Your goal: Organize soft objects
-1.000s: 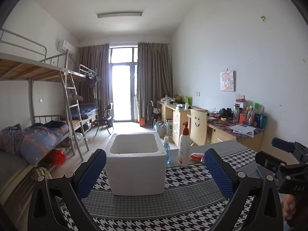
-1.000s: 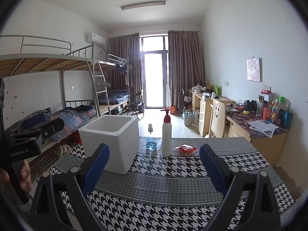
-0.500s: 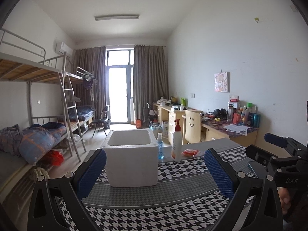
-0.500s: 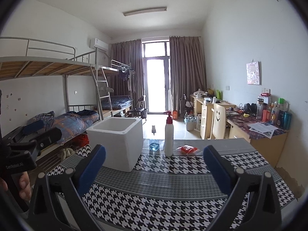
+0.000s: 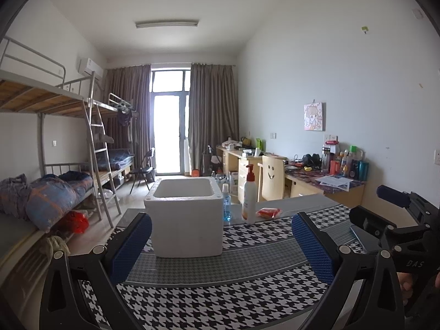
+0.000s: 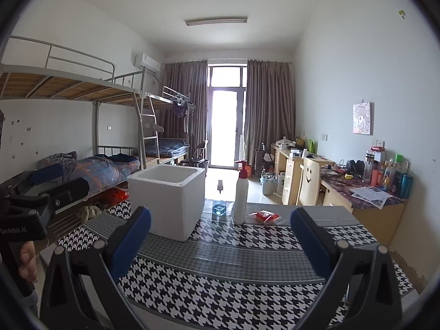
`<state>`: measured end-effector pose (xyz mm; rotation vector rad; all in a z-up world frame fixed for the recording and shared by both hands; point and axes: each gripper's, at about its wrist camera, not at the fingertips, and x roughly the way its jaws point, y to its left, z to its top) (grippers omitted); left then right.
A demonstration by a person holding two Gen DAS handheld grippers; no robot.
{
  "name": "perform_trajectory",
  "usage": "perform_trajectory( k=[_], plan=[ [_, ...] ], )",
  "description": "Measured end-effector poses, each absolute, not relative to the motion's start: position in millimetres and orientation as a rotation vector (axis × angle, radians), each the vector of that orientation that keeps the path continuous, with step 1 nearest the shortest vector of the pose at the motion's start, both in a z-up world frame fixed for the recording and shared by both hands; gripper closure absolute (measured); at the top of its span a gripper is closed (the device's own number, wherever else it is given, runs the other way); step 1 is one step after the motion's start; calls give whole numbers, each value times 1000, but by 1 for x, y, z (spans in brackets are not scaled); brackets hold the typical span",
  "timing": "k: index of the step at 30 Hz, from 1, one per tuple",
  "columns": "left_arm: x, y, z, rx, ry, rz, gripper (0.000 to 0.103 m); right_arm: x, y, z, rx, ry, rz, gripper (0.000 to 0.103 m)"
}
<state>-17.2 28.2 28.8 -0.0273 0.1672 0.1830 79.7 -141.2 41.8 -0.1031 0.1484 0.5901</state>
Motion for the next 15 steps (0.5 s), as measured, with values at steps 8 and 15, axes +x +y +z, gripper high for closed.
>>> perform_trajectory(
  k=[8, 15],
  plan=[
    [-21, 25, 20, -47, 161, 185, 1, 69, -141, 30, -121, 117, 597, 1],
    [-24, 21, 11, -56, 168, 194, 1, 72, -139, 20, -106, 147, 599, 1]
  ],
)
